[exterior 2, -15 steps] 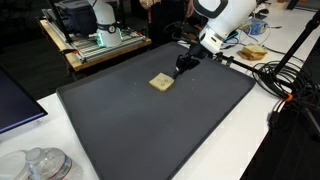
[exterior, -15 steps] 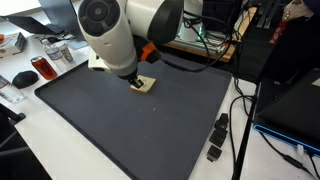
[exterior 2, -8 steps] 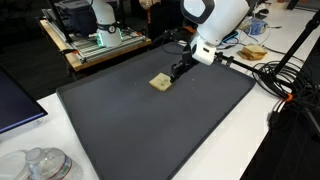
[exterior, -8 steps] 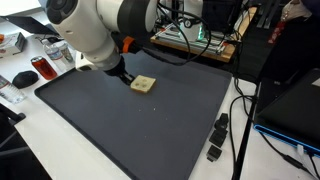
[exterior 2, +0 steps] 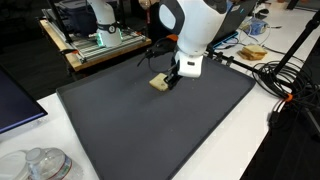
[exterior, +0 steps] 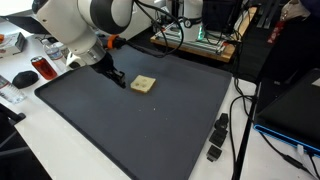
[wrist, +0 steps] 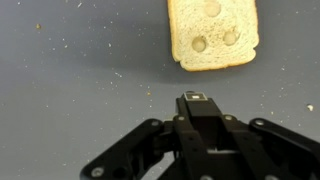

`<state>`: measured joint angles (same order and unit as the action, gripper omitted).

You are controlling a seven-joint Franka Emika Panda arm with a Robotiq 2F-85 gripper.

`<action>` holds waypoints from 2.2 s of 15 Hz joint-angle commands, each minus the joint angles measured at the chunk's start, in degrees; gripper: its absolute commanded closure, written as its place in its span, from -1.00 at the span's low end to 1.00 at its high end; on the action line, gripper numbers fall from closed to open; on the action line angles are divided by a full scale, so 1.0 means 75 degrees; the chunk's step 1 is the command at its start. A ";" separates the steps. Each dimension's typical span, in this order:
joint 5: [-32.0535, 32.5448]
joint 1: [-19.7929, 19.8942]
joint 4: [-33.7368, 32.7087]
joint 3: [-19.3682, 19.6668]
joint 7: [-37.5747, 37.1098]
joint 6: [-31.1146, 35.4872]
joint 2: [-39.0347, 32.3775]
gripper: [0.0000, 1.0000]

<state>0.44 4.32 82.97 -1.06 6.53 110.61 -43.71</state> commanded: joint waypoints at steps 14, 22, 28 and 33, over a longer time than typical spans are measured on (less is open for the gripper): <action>-0.3227 0.2277 0.3612 -0.0824 0.4612 0.2317 0.1805 0.89; -0.5503 0.2546 0.5540 -0.0784 0.6685 0.3777 0.2810 0.89; -0.7439 0.2274 0.6655 -0.0497 0.8105 0.4344 0.3455 0.89; -0.8754 0.1761 0.7436 -0.0132 0.8478 0.4862 0.3978 0.89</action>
<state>-59.63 20.70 133.85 -4.20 68.15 144.38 -18.19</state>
